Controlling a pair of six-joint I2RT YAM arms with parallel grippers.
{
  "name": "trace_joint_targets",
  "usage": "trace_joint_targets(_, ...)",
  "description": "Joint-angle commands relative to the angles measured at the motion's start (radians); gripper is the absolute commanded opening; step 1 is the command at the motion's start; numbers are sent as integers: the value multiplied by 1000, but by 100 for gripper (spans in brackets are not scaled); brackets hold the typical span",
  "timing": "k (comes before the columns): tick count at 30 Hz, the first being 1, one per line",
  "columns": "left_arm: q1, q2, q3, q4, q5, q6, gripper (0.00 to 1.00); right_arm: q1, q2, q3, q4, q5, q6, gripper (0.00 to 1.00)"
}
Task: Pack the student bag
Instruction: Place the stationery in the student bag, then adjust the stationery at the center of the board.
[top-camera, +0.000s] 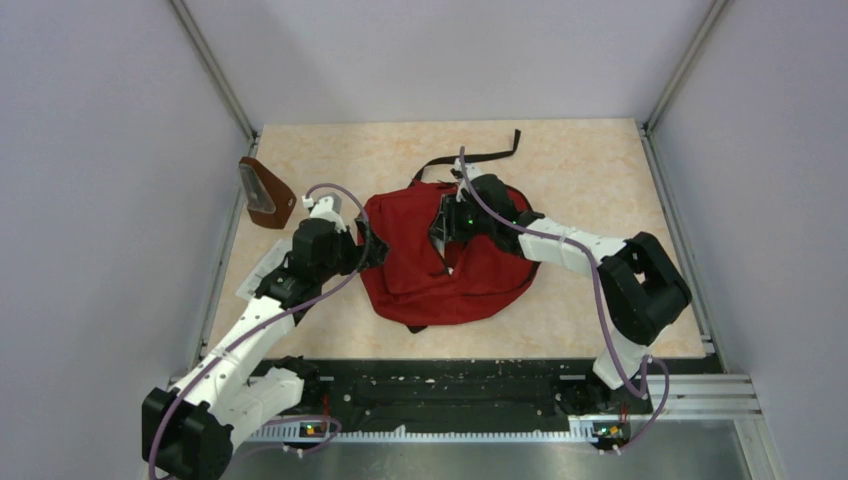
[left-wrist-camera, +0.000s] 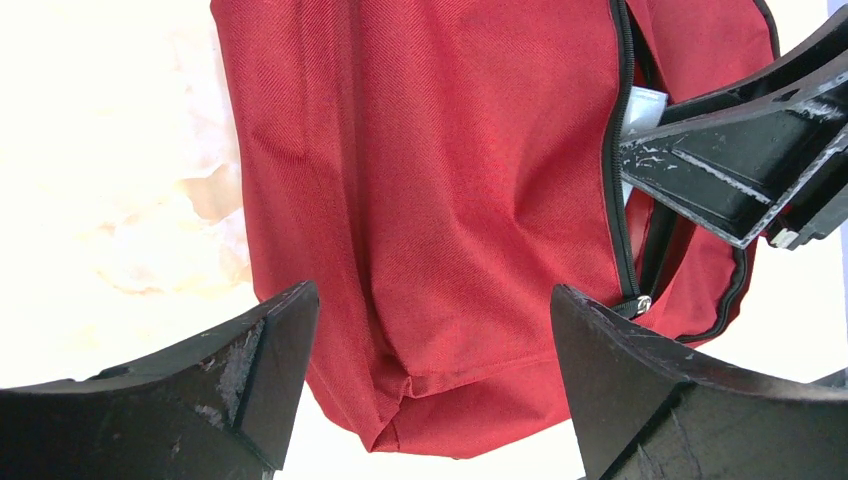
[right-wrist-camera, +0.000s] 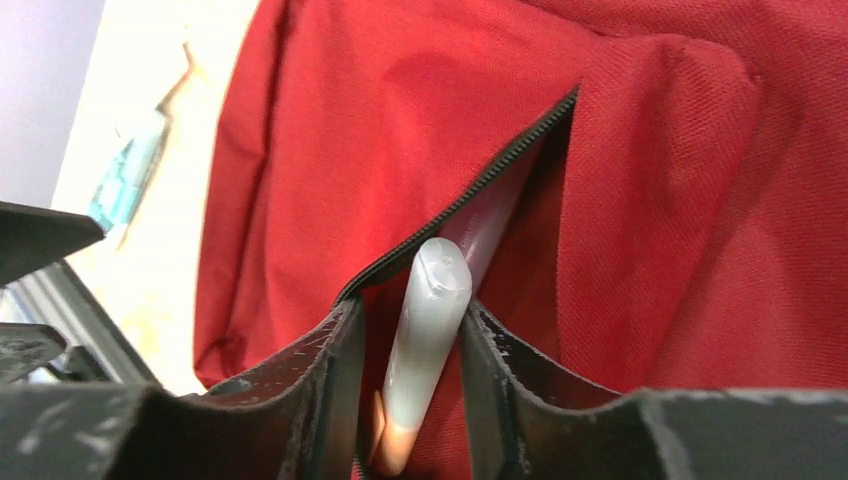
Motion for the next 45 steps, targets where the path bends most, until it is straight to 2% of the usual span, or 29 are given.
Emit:
trace_joint_targets(1,14,-5,1,12,11,-4,90,7,-18,16,-41,69,-32,43)
trace_joint_targets(5,23,-7,-7,6,1,-3,90,7,-48,13,-56,88,-50,54)
trace_joint_targets(11,64,4,-32,43,55,-21,90,6,-114,7,-62,110,-80,64)
trace_joint_targets(16,167,45,-26,-25,-29,-46,92,6,-208,-8,-116,156,-110,70)
trace_joint_targets(23,421,22,-112,5,-109,-88,93,7,-348,-90,-105,179,-122,75)
trace_joint_targets(29,550,30,-121,-9,-211,-94,98,7,-422,-140,-101,178,-138,77)
trace_joint_targets(36,612,123,-107,24,-242,-68,98,6,-452,-173,-75,155,-136,78)
trace_joint_targets(42,631,238,-88,42,-213,-51,98,6,-462,-189,-71,147,-135,78)
trace_joint_targets(45,630,272,-74,32,-151,-47,98,6,-464,-197,-72,152,-132,79)
